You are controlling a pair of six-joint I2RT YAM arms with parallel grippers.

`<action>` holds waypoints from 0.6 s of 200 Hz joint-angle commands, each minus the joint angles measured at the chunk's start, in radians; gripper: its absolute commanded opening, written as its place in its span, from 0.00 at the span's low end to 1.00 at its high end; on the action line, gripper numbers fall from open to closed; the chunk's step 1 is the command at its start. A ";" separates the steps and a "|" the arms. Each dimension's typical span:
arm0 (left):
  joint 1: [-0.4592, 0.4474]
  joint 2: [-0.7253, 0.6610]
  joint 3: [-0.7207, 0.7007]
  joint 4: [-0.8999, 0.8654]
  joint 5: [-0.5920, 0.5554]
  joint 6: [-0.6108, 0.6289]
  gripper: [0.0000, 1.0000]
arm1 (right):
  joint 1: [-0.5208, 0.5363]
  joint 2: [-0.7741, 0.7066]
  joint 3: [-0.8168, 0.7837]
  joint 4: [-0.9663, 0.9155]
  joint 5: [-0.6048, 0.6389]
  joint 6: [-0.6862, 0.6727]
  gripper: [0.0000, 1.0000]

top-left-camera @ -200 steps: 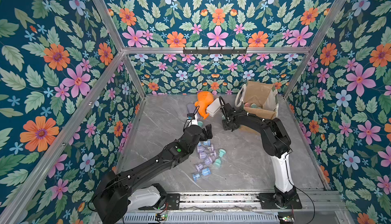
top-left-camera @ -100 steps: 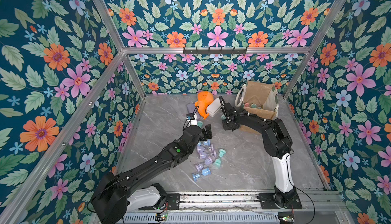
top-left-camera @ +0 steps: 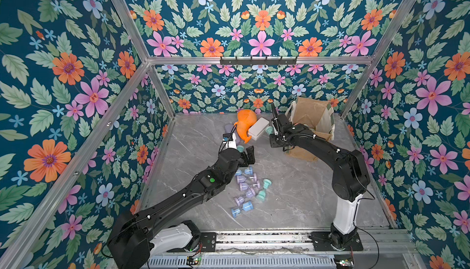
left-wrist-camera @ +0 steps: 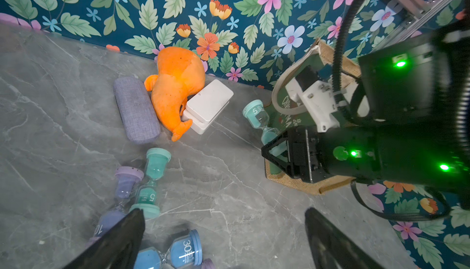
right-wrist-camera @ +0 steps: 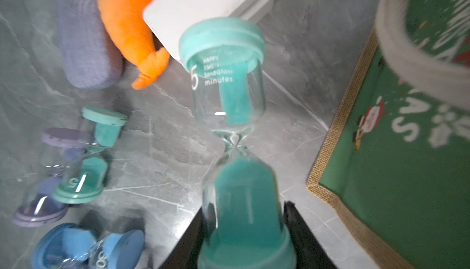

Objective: Put the hourglass into the canvas bag
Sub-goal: Pick up the hourglass from the center of the board.

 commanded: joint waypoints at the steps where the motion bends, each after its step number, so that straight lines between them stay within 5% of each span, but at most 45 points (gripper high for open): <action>1: 0.002 0.009 0.031 -0.013 0.016 0.032 1.00 | 0.000 -0.060 0.021 -0.030 -0.036 0.003 0.40; 120: 0.001 0.159 0.221 0.000 0.138 0.097 1.00 | -0.175 -0.291 0.195 -0.159 -0.119 0.013 0.40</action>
